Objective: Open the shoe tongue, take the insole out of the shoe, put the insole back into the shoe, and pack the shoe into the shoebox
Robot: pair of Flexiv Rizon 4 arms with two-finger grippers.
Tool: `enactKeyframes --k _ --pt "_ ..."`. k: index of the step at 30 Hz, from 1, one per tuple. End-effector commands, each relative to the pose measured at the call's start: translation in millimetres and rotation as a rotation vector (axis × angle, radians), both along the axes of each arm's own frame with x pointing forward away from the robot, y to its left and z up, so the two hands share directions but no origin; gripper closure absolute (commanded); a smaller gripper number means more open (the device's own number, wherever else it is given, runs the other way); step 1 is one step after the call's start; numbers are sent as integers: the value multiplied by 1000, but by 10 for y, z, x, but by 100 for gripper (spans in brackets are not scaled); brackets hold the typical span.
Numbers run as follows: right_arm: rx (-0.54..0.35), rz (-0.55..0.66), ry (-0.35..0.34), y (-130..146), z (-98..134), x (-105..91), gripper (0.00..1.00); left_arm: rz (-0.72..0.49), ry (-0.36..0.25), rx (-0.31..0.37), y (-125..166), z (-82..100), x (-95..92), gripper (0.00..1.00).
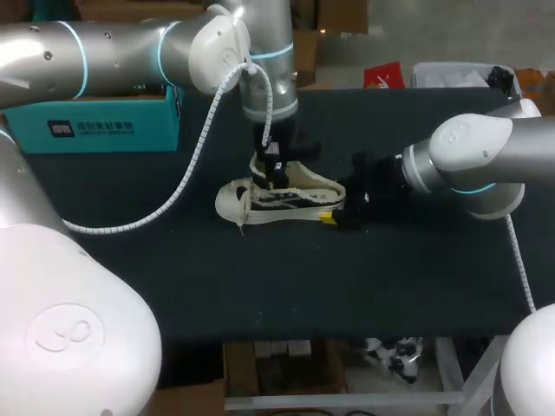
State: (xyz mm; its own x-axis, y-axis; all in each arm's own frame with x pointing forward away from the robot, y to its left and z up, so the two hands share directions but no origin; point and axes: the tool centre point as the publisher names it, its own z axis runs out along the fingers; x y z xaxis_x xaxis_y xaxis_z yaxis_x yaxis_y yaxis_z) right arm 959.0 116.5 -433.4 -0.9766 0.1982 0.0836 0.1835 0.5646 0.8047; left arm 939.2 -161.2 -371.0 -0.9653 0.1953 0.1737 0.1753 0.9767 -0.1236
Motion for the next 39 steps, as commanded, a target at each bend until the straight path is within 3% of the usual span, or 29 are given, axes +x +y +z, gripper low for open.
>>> enactKeyframes --k 1,6,12,23,25,28,31,39 --pt "3 0 2 9 -106 52 100 -4 4 18 -68 -27 -61 100" --pt "3 0 2 9 -106 52 100 4 19 42 -65 -104 -118 100" --pt "3 0 2 9 -106 52 100 40 -8 64 -4 -224 -132 100" --pt "3 0 2 9 -106 52 100 39 -10 56 38 -437 -142 99" --pt "3 0 2 9 -106 52 100 41 -13 52 39 -445 -158 93" --pt "3 0 2 9 -106 52 100 50 -36 50 32 -450 -181 75" --pt "3 0 2 9 -106 52 100 57 -51 47 15 -457 -203 65" --pt "3 0 2 9 -106 52 100 85 -126 67 -67 -698 -166 66"
